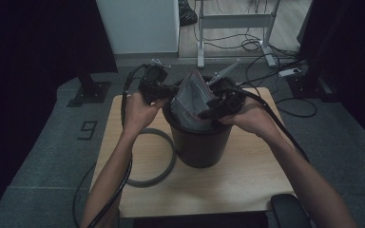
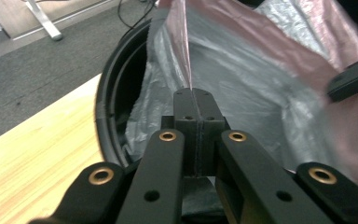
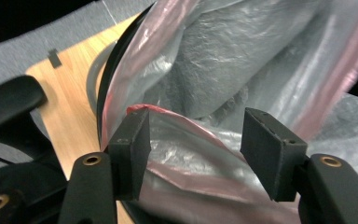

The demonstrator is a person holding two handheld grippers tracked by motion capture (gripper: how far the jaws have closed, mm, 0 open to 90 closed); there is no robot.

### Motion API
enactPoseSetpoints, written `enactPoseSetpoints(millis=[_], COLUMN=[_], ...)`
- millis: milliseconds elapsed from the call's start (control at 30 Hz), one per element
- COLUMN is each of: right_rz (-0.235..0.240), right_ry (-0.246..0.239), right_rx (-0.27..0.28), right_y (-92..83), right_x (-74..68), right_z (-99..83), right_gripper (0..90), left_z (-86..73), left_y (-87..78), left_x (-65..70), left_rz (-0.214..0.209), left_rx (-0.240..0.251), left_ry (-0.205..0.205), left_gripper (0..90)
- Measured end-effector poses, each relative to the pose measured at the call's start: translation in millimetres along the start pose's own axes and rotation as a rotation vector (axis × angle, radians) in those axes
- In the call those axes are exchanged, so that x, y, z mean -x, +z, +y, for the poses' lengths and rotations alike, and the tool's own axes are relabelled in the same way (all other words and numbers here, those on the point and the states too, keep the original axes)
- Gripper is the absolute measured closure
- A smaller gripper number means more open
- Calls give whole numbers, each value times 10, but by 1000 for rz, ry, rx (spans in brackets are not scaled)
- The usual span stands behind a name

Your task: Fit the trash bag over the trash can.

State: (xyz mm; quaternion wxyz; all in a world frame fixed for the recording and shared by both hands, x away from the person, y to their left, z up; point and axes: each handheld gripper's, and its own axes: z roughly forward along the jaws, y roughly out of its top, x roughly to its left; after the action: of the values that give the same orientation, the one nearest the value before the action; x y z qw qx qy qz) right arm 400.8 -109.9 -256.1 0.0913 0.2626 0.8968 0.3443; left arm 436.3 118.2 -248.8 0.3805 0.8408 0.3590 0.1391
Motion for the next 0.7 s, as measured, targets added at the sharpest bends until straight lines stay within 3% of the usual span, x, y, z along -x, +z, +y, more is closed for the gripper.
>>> enactPoseSetpoints(millis=[100,167,233,267,467,700], right_rz=[0,-5,-32,-51,-121,-188], right_ry=[-26,-51,-67,-76,-42,13], right_rx=[-12,-18,-21,-18,11,32], right_y=[105,173,218,218,71,-122], right_x=[-42,-66,-71,-65,111,335], right_z=[22,31,38,40,20,-75], right_gripper=[557,715,862,885,890,890], left_z=[10,8,-2,-13,-88,-188], left_y=[2,-4,-16,-30,-94,-112], left_x=[45,64,64,55,-44,-197], left_rz=[-9,-10,-8,-6,13,76], left_rx=[2,0,1,2,9,-10], left_ry=[13,19,21,20,4,-17], left_gripper=[900,900,900,900,900,900])
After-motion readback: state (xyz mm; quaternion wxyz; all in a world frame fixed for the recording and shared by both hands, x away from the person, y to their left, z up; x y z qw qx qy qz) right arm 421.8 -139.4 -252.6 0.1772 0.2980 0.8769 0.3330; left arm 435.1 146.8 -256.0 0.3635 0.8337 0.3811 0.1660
